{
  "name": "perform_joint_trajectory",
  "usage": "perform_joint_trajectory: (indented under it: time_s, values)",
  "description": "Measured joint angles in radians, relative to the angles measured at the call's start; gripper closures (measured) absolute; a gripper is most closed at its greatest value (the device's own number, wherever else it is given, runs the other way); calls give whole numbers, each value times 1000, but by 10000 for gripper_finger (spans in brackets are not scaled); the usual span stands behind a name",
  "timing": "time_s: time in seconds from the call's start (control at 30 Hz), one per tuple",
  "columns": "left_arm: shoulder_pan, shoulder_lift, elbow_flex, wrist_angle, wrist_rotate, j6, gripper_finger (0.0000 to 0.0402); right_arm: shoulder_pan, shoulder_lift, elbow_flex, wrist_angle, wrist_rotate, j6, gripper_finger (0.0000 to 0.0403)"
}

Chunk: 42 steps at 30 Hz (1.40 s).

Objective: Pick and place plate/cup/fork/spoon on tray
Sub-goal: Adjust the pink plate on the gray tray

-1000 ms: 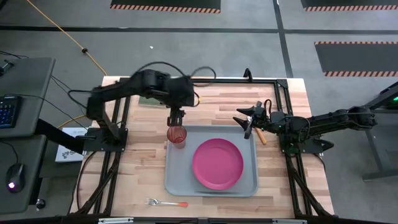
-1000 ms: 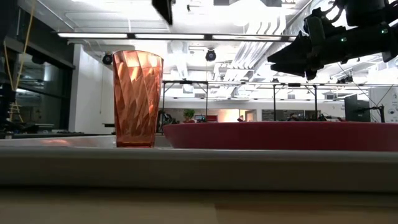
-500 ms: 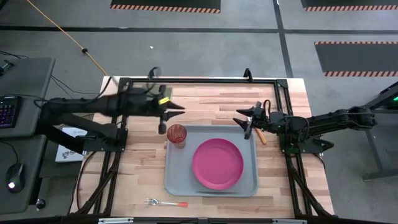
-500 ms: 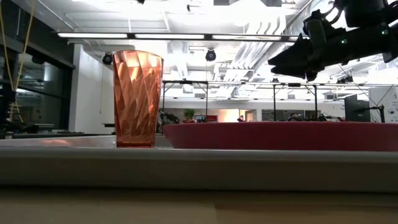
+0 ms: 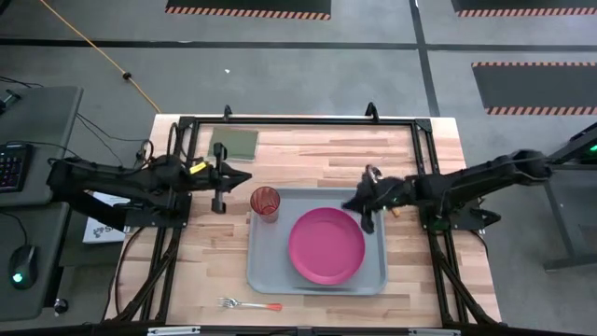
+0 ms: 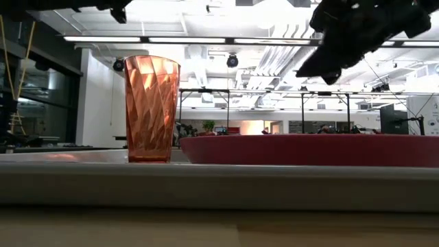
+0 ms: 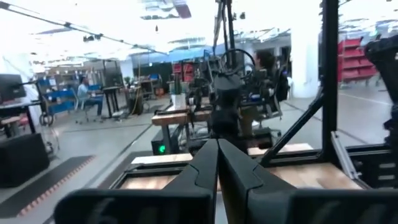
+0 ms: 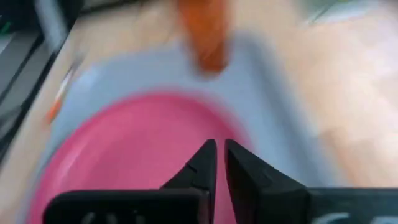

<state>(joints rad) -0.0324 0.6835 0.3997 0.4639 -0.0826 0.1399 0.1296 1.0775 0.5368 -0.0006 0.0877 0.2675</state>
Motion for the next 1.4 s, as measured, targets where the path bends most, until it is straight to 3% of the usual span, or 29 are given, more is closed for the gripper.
perform_joint_trajectory:
  time_s: [0.2,0.5,0.93,1.13,1.4]
  values:
    - [-25,-1,-15,-30,0,-6,395,132,113,81,-110,-120,97,399]
    - [-35,17,-15,-32,-5,-32,399,256,207,86,-277,-123,257,402]
    - [-34,17,-15,-45,-36,3,399,263,356,86,-235,-118,251,403]
    - [-34,17,-15,-46,-36,3,399,263,347,86,-252,-119,252,403]
    - [-34,17,-15,-49,-36,2,399,263,298,86,-414,-50,297,403]
